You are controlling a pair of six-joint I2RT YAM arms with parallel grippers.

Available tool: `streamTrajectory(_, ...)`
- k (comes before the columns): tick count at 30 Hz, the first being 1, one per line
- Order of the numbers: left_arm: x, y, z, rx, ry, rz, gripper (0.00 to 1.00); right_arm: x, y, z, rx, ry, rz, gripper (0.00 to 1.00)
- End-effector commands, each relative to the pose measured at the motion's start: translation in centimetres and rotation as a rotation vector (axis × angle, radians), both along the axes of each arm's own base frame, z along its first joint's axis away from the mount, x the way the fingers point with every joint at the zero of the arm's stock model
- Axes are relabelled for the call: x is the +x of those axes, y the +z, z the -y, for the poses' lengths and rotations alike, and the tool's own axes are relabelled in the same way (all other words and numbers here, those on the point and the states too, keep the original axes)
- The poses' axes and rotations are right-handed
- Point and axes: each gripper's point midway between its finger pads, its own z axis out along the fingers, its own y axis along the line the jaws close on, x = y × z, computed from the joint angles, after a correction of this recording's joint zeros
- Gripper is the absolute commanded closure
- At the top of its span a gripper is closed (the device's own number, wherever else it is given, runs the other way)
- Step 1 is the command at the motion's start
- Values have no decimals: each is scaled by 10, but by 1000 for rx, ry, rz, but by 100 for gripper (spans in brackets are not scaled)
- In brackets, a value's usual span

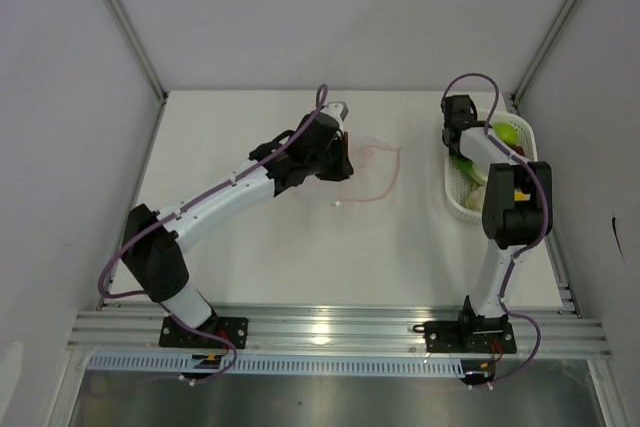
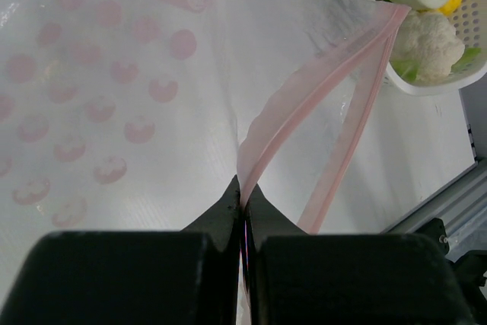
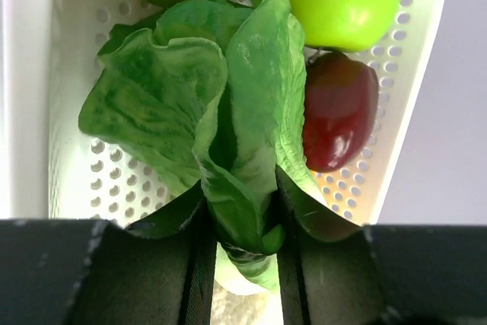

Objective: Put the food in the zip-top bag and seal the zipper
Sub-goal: Pick up the fake vegetable from the bin.

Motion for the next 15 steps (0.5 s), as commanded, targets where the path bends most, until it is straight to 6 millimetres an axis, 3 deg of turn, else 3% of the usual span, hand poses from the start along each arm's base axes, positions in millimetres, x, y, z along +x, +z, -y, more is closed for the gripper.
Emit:
streamTrajectory(1,4,19,5,-38,-14,19,99,-4,56,5,-6,-73,111,82)
streamTrajectory(6,-3,22,5,-56,-24,-3,100,-14,103,3,5,-98,204,97)
streamTrajectory(8,-2,25,6,-68,-16,-6,99,-21,112,-2,17,-105,228,98)
streamTrajectory(13,-3,29,8,-88,3,-30,99,-43,157,-21,135,-136,379,100)
streamTrajectory(15,-3,34,10,-104,1,-33,99,-50,165,-37,250,-148,436,100)
